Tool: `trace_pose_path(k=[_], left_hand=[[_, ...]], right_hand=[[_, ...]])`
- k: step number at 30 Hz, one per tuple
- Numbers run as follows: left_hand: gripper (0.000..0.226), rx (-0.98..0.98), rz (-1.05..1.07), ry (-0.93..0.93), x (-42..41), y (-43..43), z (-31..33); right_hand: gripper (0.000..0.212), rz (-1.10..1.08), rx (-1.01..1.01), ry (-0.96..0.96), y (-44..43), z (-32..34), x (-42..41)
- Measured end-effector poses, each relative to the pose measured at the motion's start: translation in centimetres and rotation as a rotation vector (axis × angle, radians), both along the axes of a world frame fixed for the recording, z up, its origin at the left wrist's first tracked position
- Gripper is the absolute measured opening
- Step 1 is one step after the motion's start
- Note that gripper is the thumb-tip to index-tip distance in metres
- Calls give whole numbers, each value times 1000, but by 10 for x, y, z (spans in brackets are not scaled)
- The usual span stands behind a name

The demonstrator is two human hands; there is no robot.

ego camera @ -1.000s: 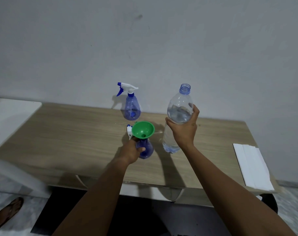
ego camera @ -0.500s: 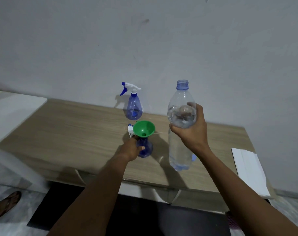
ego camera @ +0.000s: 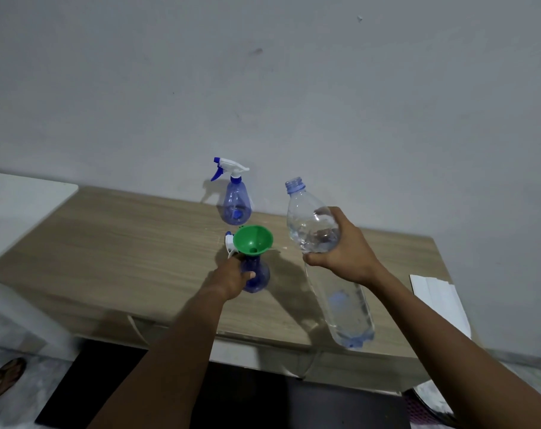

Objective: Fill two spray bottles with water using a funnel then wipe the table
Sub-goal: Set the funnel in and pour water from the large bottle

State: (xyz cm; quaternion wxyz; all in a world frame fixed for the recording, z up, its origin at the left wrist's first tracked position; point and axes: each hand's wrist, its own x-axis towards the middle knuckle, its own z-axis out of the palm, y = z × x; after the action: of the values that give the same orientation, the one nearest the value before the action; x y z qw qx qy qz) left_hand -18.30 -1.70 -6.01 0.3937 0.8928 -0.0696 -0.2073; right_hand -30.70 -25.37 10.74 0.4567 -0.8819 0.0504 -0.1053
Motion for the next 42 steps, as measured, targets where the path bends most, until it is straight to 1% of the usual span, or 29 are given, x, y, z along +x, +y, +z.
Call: trace_pose_path(k=[2,8,16,19,22,27,34,37,41,42], left_hand=[[56,-4,-5,5,0,0,-1],[51,-12,-6,-25,-17,-3,28],[53,-17,-9,-33,-18,-3,30],[51,-10,-14,-42,-21,-4,35],[47,-34,-13,-11,-25,-6,39],[47,1,30,-8,-27,-5,44],[47,-44,-47,-67,-27,-7,42],[45,-40,-32,-53,-29,-6,44],[48,-29,-32,-67,-28,-6,44],[48,-39,-32,-60,-27,-6,43]], right_hand=[[76,23,-25,30,-1,2,1],[75,68,-81,126,-3,4,7],[73,112,-124,190,0,8,14],[72,131,-155,216,0,9,15],[71,150,-191,245,-2,9,18],[76,179,-206,323,-4,6,20],[78,214,-247,389,-7,1,19],[83,219,-289,415,-6,1,17],[83,230,-315,440,-4,3,16],[86,240,-323,448,-4,3,16]])
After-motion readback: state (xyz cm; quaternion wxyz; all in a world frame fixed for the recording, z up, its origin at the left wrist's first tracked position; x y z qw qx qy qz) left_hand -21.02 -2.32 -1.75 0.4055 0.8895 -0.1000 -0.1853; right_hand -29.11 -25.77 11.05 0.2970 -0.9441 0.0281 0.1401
